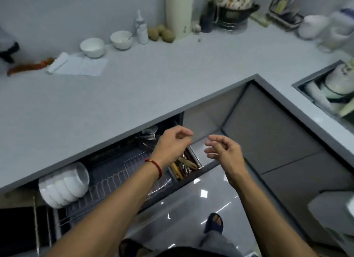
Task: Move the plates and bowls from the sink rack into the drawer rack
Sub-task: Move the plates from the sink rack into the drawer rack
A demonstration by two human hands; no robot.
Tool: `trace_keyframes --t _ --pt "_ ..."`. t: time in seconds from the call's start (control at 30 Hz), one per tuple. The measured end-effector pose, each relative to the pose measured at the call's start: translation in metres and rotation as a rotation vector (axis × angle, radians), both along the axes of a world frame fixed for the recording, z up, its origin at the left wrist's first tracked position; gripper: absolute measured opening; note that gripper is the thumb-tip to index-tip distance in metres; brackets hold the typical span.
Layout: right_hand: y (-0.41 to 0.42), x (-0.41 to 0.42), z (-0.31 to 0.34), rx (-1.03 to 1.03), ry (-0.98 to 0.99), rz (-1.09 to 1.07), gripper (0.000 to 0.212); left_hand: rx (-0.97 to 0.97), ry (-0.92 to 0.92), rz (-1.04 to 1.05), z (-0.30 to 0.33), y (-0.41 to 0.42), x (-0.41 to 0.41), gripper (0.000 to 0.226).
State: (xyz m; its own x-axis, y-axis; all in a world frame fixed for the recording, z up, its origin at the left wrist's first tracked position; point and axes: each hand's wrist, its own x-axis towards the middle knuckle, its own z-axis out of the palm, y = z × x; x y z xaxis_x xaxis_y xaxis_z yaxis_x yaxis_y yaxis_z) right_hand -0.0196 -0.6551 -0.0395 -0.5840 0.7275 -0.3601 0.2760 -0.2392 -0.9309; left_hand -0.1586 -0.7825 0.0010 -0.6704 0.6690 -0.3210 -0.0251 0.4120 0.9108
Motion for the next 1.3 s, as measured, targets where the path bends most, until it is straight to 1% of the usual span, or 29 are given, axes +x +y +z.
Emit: trace_keyframes --t 0.1,0.2,0.3,0.47,0.57,0.63,0.77,0.87,0.97,1.07,1.17,1.3 --pt "0.074 0.063 0.005 0.010 0.008 -0.101 0.015 -0.018 -0.019 -0.050 0.008 0.091 0.051 0.017" --pt "0.133 0.114 0.012 0.009 -0.018 -0.198 0.017 -0.015 -0.048 -0.113 0.013 0.162 0.095 0.020" --pt "0.191 0.159 0.021 0.001 -0.004 -0.308 0.017 -0.015 -0.027 -0.210 0.018 0.229 0.133 0.021" --pt "0.266 0.198 0.022 0.033 -0.030 -0.454 0.020 -0.011 -0.007 -0.303 0.019 0.316 0.160 0.022" --pt "0.307 0.205 0.018 0.057 -0.077 -0.483 0.019 0.003 -0.004 -0.337 0.017 0.362 0.162 0.022" --pt "0.336 0.205 0.014 0.101 -0.125 -0.477 0.018 0.020 -0.007 -0.364 0.016 0.394 0.156 0.023" --pt "0.396 0.196 0.003 0.213 -0.285 -0.429 0.015 0.050 -0.009 -0.416 0.007 0.462 0.134 0.021" --pt "0.435 0.185 -0.001 0.304 -0.438 -0.386 0.014 0.014 -0.026 -0.438 0.003 0.510 0.116 0.021" --pt "0.476 0.173 -0.009 0.394 -0.570 -0.333 0.024 0.009 -0.022 -0.458 0.001 0.549 0.102 0.022" --pt "0.519 0.158 -0.013 0.475 -0.660 -0.268 0.033 -0.036 -0.009 -0.457 0.002 0.576 0.090 0.021" --pt "0.560 0.141 -0.020 0.496 -0.742 -0.172 0.036 -0.060 0.006 -0.444 0.000 0.594 0.083 0.020" --pt "0.596 0.134 -0.039 0.479 -0.837 0.019 0.027 -0.113 0.042 -0.389 -0.006 0.615 0.079 0.020"
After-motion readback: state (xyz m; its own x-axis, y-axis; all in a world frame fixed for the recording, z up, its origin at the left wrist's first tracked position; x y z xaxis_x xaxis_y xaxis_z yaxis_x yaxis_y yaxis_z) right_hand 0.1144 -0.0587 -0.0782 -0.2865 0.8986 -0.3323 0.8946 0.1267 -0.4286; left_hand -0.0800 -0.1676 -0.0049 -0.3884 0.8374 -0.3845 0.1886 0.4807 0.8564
